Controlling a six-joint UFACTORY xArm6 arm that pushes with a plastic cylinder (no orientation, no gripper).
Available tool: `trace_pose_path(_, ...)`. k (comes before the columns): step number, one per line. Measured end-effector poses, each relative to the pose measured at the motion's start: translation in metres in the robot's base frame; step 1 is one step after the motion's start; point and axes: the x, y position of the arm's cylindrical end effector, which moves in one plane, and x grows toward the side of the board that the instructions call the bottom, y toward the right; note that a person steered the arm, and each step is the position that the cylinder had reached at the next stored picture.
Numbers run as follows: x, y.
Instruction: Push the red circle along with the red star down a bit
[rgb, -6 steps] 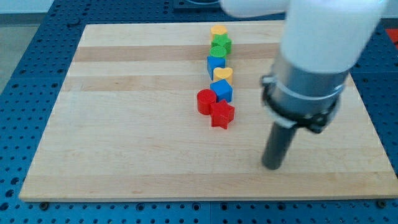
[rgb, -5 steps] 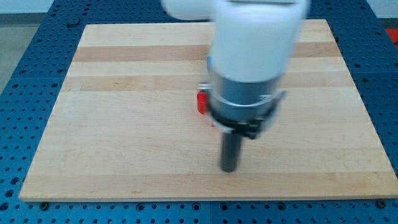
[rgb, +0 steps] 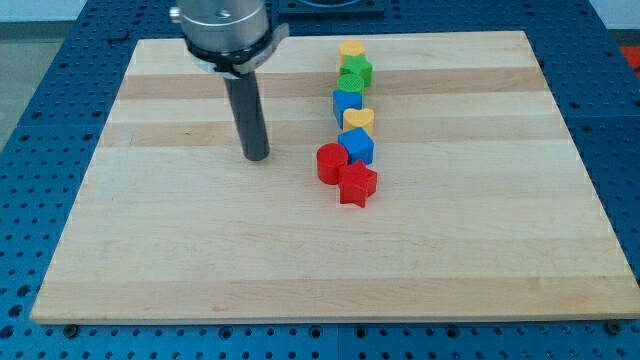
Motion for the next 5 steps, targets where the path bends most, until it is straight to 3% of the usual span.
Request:
trace_pose_path(4, 0.005, 0.068)
trace_pose_path(5, 0.024, 0.075)
